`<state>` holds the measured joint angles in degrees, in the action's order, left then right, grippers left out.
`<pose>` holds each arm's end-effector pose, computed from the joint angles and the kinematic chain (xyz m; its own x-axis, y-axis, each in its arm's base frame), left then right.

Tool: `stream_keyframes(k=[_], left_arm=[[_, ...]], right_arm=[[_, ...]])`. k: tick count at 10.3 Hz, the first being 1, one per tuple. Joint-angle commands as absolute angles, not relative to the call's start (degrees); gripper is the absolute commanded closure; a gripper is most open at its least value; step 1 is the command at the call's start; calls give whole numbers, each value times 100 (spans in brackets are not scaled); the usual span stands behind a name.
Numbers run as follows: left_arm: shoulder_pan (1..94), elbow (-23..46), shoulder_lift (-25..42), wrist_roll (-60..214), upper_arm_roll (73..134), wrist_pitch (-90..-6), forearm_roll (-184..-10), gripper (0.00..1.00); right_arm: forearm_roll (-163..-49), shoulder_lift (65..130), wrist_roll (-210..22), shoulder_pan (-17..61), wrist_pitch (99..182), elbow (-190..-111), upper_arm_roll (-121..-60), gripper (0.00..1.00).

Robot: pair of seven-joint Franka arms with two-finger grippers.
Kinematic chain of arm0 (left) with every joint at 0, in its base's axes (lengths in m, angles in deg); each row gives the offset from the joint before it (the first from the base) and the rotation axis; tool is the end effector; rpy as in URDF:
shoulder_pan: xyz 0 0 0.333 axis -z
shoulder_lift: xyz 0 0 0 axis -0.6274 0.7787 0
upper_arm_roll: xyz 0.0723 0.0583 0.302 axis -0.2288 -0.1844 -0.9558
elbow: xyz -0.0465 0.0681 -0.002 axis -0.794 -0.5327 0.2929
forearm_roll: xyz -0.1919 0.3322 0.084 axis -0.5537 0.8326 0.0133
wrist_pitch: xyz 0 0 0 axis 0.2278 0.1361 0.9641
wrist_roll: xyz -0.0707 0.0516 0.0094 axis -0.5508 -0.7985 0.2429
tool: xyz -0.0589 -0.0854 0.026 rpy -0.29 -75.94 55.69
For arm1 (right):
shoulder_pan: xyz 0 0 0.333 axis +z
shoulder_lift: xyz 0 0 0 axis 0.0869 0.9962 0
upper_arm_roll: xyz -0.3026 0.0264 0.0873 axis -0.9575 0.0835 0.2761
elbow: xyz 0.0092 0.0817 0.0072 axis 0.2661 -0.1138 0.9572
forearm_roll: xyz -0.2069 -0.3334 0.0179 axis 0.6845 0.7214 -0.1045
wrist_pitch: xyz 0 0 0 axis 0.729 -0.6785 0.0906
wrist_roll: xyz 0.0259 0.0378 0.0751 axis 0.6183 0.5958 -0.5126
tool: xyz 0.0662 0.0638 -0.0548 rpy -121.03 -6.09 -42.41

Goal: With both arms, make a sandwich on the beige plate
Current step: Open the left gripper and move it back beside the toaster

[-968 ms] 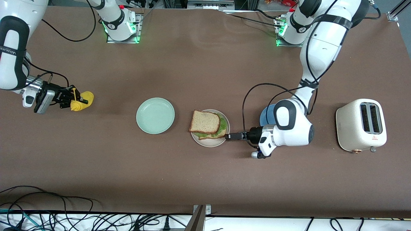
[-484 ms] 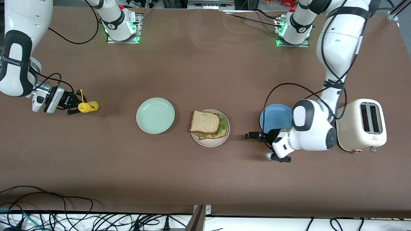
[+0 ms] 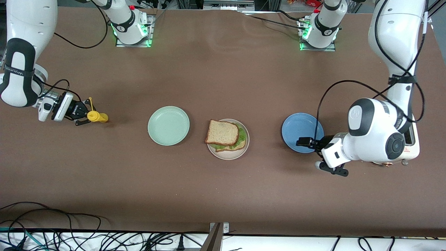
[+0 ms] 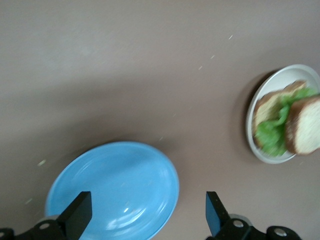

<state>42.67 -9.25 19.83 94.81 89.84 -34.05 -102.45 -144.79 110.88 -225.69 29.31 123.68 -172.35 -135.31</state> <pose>0.6937 -0.1123 0.3270 0.9494 -0.2685 -0.1631 -0.2104 -0.9289 0.3047 0.5055 -0.1585 0.1818 0.3584 0.5993 0.7158 0.9238 -0.3382 -0.1794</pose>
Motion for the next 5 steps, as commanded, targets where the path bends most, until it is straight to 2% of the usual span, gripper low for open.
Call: stream_keyframes(k=[1, 4, 5], left_arm=[[4194, -740, 1588, 9494, 9005, -2936, -9461, 0], [3835, -732, 1202, 9573, 9005, -2372, -9054, 0], [3712, -723, 1035, 9573, 9005, -2249, -8958, 0]], right_arm=[[-14637, 11097, -22852, 2757, 12348, -17224, -13395, 100], [-14637, 11150, -22914, 2740, 12348, -17224, -13395, 100], [-14637, 11176, -22923, 2740, 12348, -17224, -13395, 97]])
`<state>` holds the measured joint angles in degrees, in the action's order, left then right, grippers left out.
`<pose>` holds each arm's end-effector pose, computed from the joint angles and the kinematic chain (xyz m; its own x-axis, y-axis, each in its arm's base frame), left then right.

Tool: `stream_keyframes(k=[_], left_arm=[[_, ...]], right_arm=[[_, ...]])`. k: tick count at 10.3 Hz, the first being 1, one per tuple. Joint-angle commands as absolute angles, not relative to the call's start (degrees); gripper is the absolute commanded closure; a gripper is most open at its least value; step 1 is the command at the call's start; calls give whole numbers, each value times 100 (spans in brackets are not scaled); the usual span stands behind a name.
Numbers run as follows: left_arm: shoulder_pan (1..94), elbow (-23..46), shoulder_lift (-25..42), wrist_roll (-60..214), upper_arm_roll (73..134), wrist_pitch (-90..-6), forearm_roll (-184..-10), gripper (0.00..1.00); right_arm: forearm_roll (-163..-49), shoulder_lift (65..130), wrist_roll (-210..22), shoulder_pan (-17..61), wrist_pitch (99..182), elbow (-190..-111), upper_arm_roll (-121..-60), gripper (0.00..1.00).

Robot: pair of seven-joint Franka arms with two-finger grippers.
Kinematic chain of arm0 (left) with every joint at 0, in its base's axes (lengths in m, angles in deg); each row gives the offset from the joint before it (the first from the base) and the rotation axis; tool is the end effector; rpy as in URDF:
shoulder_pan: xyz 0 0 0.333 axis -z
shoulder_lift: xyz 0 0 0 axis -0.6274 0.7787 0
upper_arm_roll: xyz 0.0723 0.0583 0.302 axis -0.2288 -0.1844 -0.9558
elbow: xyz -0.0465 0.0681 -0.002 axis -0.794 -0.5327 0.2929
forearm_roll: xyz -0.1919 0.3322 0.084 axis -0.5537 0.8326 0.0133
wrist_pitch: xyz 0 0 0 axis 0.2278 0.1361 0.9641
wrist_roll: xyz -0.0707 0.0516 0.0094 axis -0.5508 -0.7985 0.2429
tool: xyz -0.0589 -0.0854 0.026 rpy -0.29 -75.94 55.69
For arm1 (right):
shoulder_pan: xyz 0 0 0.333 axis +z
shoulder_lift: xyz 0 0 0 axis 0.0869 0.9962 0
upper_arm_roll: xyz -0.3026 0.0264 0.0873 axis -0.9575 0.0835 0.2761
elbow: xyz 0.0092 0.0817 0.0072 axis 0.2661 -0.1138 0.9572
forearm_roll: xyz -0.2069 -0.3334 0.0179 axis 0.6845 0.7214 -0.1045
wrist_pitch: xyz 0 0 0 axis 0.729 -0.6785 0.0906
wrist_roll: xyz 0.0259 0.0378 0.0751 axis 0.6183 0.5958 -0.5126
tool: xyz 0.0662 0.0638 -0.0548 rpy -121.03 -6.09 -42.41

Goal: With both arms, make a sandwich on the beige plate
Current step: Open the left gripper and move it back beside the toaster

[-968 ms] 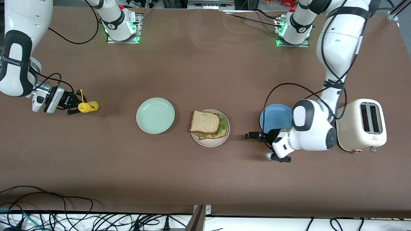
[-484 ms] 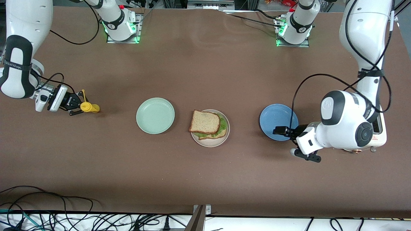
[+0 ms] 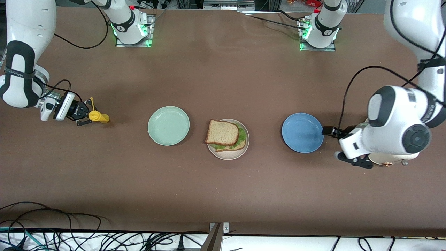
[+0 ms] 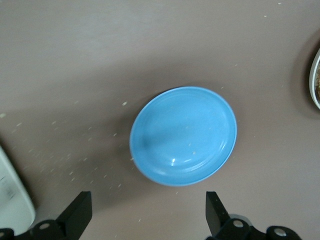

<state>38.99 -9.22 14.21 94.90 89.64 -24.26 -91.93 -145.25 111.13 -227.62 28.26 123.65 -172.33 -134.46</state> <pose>0.6762 -0.0506 0.3814 0.9290 -0.2664 -0.2570 -0.2332 -0.9604 0.1523 0.5042 -0.1606 0.1773 0.3365 0.5992 0.7264 0.9310 -0.3275 -0.1611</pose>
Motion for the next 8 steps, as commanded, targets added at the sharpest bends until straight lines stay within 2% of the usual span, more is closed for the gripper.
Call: stream_keyframes(k=[1, 2, 3, 4, 5, 8], left_arm=[[3641, -662, 850, 9582, 9014, -2213, -8722, 0], [3536, -566, 675, 9582, 9014, -2221, -8581, 0], [3387, -521, 551, 9564, 9014, -2213, -8570, 0], [3316, -495, 454, 9564, 9014, -2212, -8562, 0], [3271, -486, 349, 9556, 9005, -2212, -8562, 0], [3271, -145, -169, 9363, 9075, -2212, -8570, 0]], right_arm=[[-14637, 11176, -22905, 2740, 12348, -17215, -13395, 77], [-14637, 11176, -22879, 2740, 12348, -17215, -13395, 56], [-14681, 11176, -22853, 2740, 12348, -17206, -13395, 42], [-14690, 11176, -22844, 2740, 12348, -17206, -13395, 33], [-14690, 11176, -22844, 2740, 12339, -17206, -13395, 24], [-14629, 11159, -22817, 2713, 12304, -17197, -13421, 16]])
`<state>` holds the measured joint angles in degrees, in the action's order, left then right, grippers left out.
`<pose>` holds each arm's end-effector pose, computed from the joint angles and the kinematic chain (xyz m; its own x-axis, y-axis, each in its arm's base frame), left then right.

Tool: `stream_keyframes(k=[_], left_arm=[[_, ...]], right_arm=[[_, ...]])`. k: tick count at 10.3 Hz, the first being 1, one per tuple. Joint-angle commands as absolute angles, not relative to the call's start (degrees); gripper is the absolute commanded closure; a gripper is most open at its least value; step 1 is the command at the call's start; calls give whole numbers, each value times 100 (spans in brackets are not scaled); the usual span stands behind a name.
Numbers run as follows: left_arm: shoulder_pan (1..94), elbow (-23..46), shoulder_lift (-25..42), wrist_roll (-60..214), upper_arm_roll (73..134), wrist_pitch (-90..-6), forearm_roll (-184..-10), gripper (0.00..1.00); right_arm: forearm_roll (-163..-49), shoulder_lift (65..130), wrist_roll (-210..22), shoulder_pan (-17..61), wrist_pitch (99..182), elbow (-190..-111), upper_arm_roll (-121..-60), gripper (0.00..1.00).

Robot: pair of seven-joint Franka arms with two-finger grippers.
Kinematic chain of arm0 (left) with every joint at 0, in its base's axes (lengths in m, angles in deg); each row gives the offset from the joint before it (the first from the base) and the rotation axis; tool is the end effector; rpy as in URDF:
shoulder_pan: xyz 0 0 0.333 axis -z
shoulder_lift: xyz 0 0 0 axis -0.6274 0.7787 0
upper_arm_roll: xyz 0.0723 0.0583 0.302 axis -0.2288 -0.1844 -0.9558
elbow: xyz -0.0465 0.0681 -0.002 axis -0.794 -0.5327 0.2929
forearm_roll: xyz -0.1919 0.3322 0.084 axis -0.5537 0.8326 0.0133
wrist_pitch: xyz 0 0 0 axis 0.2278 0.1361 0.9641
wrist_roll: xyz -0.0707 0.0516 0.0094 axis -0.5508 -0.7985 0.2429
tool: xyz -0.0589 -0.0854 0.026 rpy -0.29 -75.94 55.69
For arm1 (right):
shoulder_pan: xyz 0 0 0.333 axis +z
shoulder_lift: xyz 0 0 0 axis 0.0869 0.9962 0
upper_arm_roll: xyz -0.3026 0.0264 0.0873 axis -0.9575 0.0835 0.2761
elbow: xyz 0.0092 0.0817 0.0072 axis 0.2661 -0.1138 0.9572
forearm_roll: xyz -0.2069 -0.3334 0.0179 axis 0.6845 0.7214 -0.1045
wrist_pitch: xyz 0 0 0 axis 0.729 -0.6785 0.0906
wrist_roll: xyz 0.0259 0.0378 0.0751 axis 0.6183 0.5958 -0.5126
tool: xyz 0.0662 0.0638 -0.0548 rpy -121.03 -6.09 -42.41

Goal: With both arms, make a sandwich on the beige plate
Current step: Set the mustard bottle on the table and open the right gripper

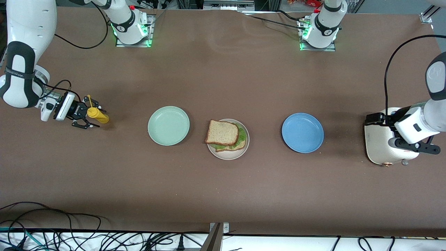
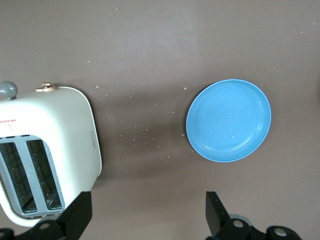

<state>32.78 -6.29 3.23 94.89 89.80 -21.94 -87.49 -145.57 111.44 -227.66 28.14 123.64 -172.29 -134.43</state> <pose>0.6458 0.0259 0.4823 0.9689 -0.1710 -0.1786 -0.1648 -0.9851 0.0493 0.5038 -0.1616 0.1754 0.3402 0.5974 0.7262 0.9292 -0.3321 -0.1621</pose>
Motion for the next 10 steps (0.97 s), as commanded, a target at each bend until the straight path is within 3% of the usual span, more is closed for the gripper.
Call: stream_keyframes(k=[1, 2, 5, 8, 10], left_arm=[[3306, 31, -380, 9345, 9084, -2212, -8588, 0], [3332, 268, -634, 9336, 9101, -2212, -8605, 0], [3324, 743, -1241, 8977, 9312, -2212, -8632, 0], [3306, 605, -1313, 8984, 9400, -1993, -8597, 0], [3271, 98, -1287, 8984, 9374, -1496, -8571, 0]], right_arm=[[-14602, 11159, -22809, 2696, 12304, -17180, -13430, 7], [-14576, 11150, -22800, 2661, 12304, -17171, -13474, 0], [-14199, 11124, -22538, 2704, 12347, -17153, -13772, 0], [-13549, 11097, -21853, 2923, 12356, -17057, -14246, 0], [-13102, 11097, -20995, 3125, 12339, -17004, -14615, 0]])
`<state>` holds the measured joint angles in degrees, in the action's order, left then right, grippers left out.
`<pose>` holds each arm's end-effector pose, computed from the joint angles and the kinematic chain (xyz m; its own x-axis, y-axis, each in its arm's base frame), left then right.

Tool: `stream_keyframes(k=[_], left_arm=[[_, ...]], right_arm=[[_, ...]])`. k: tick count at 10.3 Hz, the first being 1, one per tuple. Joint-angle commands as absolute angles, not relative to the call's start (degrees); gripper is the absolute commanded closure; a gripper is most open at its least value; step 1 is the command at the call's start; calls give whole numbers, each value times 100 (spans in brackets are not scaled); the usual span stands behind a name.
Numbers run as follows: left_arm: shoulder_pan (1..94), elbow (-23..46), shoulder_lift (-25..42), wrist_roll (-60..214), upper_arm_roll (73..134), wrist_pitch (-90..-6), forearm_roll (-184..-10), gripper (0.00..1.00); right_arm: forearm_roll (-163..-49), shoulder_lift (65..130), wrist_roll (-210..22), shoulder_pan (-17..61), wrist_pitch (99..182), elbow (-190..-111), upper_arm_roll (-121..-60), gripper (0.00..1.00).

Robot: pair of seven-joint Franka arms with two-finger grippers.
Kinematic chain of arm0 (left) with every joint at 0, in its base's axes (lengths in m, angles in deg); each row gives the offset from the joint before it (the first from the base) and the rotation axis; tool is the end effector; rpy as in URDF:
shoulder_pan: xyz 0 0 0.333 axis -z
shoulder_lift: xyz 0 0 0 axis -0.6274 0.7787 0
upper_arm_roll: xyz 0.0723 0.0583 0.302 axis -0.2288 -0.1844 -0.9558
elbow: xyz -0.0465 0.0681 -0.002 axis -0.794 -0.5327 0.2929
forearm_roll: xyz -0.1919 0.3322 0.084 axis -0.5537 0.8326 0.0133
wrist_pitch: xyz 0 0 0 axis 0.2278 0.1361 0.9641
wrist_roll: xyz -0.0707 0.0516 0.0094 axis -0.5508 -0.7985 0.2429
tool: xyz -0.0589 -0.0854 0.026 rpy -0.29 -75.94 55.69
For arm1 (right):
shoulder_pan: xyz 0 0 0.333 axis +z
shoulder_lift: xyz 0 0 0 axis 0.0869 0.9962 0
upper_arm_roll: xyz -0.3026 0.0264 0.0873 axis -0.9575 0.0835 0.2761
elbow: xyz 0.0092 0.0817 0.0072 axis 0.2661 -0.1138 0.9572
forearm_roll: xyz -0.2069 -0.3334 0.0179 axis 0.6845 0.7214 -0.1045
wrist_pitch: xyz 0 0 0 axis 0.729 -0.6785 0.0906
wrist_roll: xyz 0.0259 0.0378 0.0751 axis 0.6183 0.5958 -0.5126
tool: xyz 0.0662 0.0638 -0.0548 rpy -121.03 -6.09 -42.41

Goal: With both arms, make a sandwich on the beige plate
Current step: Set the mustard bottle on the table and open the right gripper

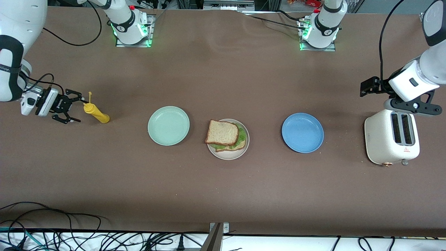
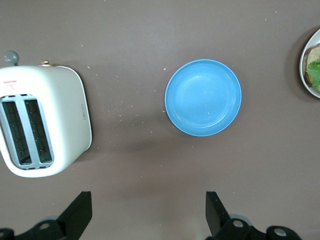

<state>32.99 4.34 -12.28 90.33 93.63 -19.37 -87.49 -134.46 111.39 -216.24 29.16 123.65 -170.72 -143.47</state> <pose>0.5707 -0.0206 0.5586 0.9762 -0.1615 -0.1445 -0.1611 -0.9868 0.0148 0.4825 -0.2304 0.2141 0.5267 0.6468 0.5516 0.8468 -0.4561 -0.2738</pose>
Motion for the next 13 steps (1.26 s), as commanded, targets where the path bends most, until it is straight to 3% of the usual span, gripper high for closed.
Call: stream_keyframes(k=[1, 3, 5, 9, 12, 13], left_arm=[[3271, -166, -1261, 8984, 9365, -1222, -8562, 0], [3262, -327, -1261, 8993, 9339, -903, -8553, 0], [3253, -284, -1252, 9010, 9304, -894, -8553, 0], [3271, -327, -1164, 8940, 9304, -903, -8562, 0], [4104, -310, -1129, 8993, 8278, -929, -8623, 0], [4141, -310, -1138, 8967, 8249, -929, -8614, 0]], right_arm=[[-12786, 11097, -20302, 3318, 12295, -16917, -14869, 0], [-12214, 11053, -18983, 3757, 12190, -16724, -15405, 0], [-11642, 11053, -17376, 4066, 11499, -16251, -15819, 1], [-11237, 11053, -14615, 4075, 10153, -14845, -15909, 2], [-10973, 11062, -12487, 4224, 9668, -13781, -15891, 1], [-10868, 11053, -11994, 4321, 9667, -13596, -15909, 1]])
